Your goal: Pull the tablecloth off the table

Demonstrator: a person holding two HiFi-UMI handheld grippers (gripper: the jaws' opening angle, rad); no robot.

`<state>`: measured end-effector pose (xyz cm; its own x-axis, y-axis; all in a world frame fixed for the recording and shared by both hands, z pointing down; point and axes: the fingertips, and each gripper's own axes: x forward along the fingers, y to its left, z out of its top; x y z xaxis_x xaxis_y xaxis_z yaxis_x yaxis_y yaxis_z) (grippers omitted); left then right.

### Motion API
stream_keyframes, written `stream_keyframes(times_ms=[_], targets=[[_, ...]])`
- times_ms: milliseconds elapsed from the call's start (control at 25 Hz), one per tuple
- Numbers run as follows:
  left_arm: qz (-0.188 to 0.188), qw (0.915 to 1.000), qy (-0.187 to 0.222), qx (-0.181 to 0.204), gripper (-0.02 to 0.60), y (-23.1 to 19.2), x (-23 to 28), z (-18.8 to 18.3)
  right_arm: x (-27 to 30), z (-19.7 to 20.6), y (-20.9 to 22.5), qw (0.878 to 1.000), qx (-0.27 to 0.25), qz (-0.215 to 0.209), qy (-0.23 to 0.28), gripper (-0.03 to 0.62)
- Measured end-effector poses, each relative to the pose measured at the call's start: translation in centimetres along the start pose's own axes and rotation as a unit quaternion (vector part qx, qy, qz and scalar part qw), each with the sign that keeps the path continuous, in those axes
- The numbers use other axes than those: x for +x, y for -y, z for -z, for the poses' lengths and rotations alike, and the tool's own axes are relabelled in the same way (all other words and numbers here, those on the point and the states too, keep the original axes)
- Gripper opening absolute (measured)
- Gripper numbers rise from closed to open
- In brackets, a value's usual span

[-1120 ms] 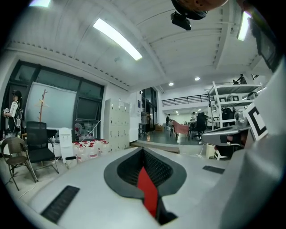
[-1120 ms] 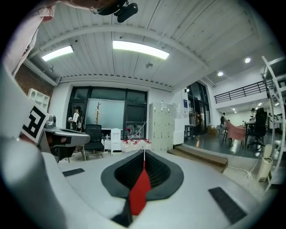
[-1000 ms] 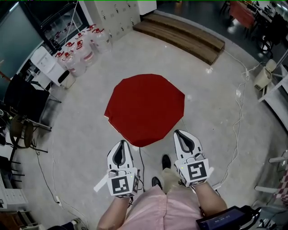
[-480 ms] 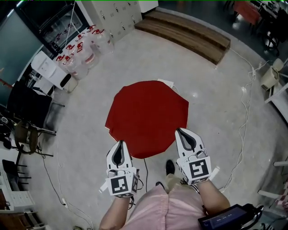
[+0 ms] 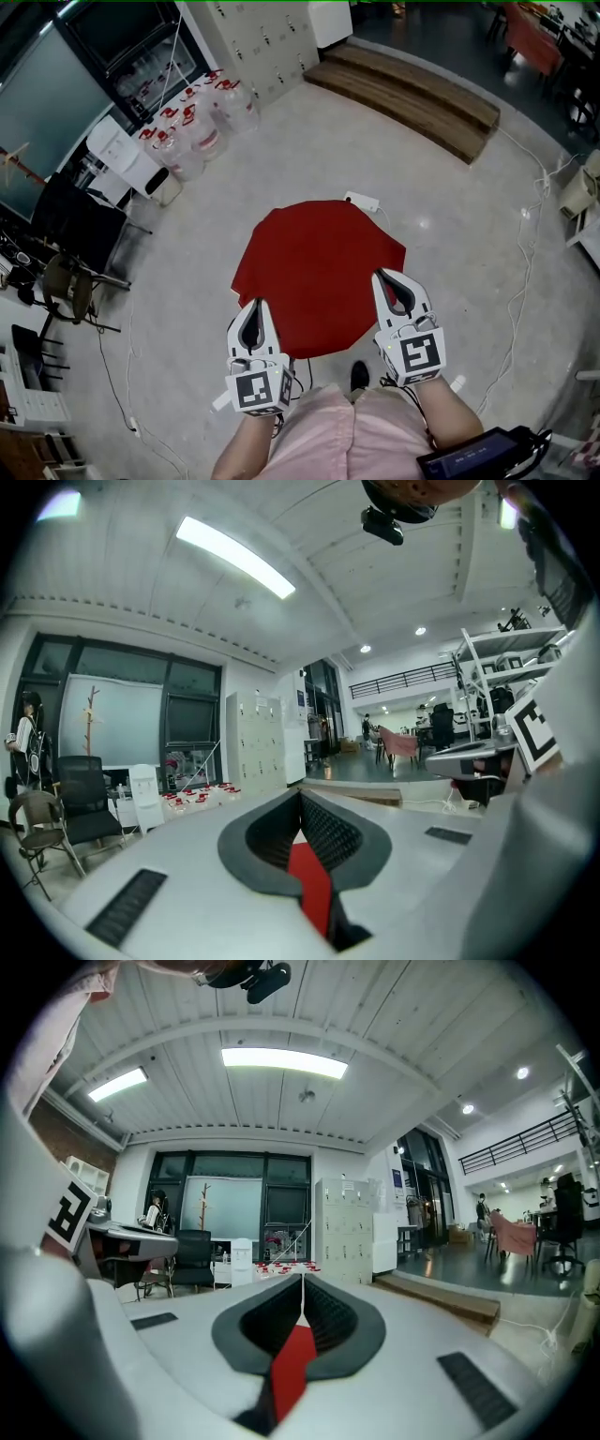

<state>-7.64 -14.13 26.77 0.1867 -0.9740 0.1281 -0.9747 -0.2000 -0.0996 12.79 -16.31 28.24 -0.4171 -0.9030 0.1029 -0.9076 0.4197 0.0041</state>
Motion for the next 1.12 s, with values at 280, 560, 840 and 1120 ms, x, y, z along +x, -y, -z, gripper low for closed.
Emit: stream_keyframes(times_ms=[280, 560, 840, 1120], targets=[[-0.020, 0.9998, 0.004, -0.005, 0.025, -1.8, 1.6, 0.0, 2.4, -0.5, 0.5, 1.000, -0.007, -0.007, 0.005, 0.018], [-0.020, 0.9997, 0.005, -0.015, 0.024, -2.4, 3.1, 0.5, 4.0, -0.1, 1.0, 1.000, -0.009, -0.004, -0.001, 0.018], [-0.017, 0.9997, 0.005, -0.020, 0.025, -3.9, 3.9, 0.6, 5.2, 0.8, 0.6, 1.000, -0.005, -0.001, -0.019, 0.018], [-0.014, 0.9996, -0.018, -0.016, 0.024, -4.7, 2.8, 3.1, 4.5, 4.0, -0.1, 0.998, 0.011, 0.008, -0.058, 0.018]])
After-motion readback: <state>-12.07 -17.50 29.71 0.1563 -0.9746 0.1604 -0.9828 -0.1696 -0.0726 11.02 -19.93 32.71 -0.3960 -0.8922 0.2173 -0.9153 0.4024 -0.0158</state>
